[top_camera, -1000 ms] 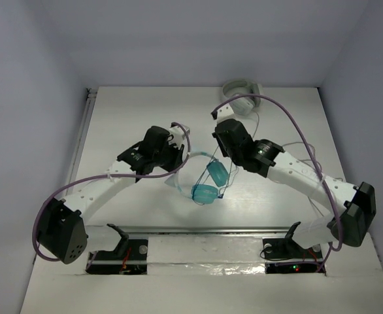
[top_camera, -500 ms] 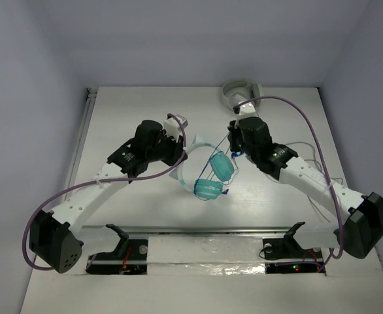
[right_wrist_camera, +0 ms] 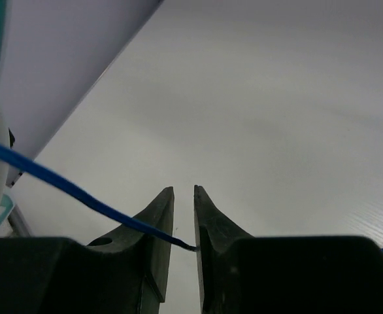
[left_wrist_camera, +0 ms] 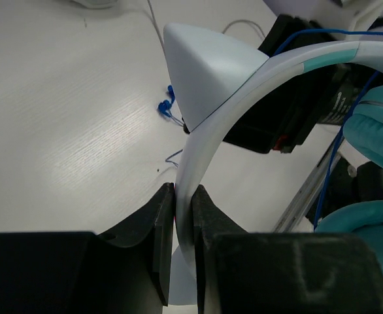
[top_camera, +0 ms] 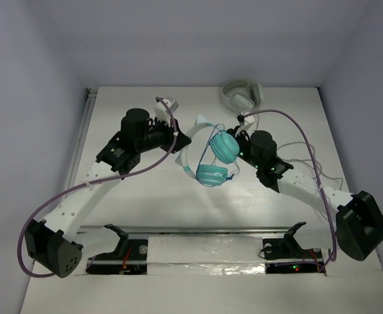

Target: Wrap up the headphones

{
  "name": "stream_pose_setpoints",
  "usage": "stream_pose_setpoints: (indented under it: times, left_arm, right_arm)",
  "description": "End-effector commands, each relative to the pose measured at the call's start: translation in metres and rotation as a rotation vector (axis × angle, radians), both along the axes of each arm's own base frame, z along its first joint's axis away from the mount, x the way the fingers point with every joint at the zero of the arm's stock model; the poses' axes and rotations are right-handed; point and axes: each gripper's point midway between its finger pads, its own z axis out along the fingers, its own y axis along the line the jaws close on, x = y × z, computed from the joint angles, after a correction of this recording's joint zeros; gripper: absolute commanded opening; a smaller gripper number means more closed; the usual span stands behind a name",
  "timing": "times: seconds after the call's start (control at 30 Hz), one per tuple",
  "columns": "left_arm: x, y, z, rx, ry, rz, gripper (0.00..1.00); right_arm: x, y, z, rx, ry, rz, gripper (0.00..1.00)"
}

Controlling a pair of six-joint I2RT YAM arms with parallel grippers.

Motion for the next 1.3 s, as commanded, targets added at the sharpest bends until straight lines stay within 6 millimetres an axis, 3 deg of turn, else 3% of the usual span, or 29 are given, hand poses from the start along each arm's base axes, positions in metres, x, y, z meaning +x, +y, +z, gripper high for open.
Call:
stream_pose_setpoints:
  times: [0.0,0.03,0.4,0.6,0.87,1.07,1.13,1.27]
  left_arm:
    - [0.0,0.0,0.081,-0.18,-0.146,0.01,0.0]
    - [0.001,0.002,0.087,-0.203,-0.148,0.017,0.0]
    - [0.029,0.026,0.125,-0.282,-0.166,0.129,0.0]
    - [0.026,0.027,0.155,-0.344,-0.204,0.121,0.0]
    - [0.033,0.04,0.178,-0.358,-0.222,0.197,0.0]
    - [0.035,0.051,0.203,-0.377,-0.262,0.249,0.0]
    - [0.032,0.051,0.208,-0.387,-0.267,0.241,0.0]
    - [0.032,0.055,0.211,-0.392,-0.282,0.262,0.0]
  right_arm:
    - [-0.008,0.016,0.037,0.163,-0.119,0.099,0.25]
    - [-0.009,0.018,0.032,0.165,-0.114,0.11,0.3]
    - [0.007,0.026,-0.033,0.105,-0.023,0.087,0.36]
    - [0.009,0.028,-0.067,0.077,0.025,0.09,0.39]
    - [0.011,0.036,-0.09,0.063,0.076,0.121,0.42]
    - [-0.004,0.042,-0.094,0.093,0.121,0.185,0.42]
    - [-0.01,0.042,-0.089,0.121,0.125,0.2,0.43]
    - [-0.015,0.036,-0.102,0.101,0.156,0.181,0.44]
